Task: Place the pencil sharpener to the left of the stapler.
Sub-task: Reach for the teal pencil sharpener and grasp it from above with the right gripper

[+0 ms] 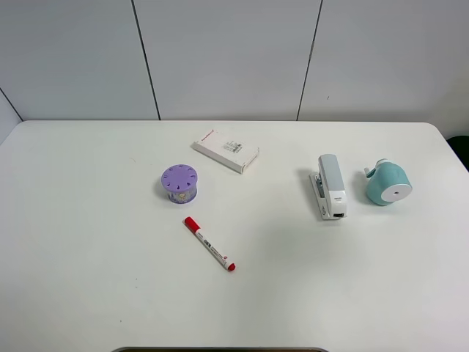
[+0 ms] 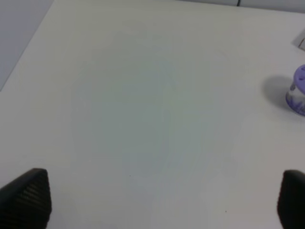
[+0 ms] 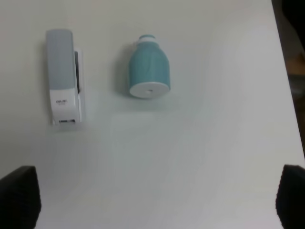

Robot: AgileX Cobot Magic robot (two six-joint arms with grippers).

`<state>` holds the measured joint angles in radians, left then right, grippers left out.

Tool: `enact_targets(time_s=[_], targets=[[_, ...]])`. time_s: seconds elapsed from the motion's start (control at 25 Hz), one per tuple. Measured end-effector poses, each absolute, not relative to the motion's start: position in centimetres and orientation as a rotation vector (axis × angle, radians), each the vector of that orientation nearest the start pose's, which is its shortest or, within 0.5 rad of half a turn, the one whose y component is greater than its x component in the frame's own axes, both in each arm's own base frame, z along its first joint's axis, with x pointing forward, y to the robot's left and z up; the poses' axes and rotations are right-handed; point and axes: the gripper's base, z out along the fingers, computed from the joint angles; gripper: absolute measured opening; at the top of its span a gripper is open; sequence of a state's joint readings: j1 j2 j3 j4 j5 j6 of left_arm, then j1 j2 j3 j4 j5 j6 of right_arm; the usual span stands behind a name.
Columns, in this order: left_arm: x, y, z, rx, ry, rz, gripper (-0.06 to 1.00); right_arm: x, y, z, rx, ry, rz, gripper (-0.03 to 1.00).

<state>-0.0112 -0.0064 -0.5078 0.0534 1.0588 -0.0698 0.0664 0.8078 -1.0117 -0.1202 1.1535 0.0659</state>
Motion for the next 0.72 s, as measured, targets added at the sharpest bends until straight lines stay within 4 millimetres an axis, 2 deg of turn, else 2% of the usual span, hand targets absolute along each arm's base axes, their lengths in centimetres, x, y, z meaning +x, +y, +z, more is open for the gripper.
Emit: enact_targets(time_s=[0.2,0.4,0.56,0.72], targets=[[-0.7,0.4,28.0,-0.062,2.026,0.013,0.95,16.3,-0.4,37.6,-0.002,2.520,-0.160,0.99],[-0.7,0.4,28.0,-0.062,2.026,0.013,0.95,19.1,-2.5,37.2,0.118,2.583,-0.209,0.98],[-0.7,0.4,28.0,-0.062,2.026,0.013,0.95,21.9,-3.1,36.2,0.122,2.631,-0.155,0.97],[-0.7,0.4,28.0,-0.062,2.026,0.013,0.95,25.0,-3.3,34.3,0.076,2.698,-0.132,0.97]])
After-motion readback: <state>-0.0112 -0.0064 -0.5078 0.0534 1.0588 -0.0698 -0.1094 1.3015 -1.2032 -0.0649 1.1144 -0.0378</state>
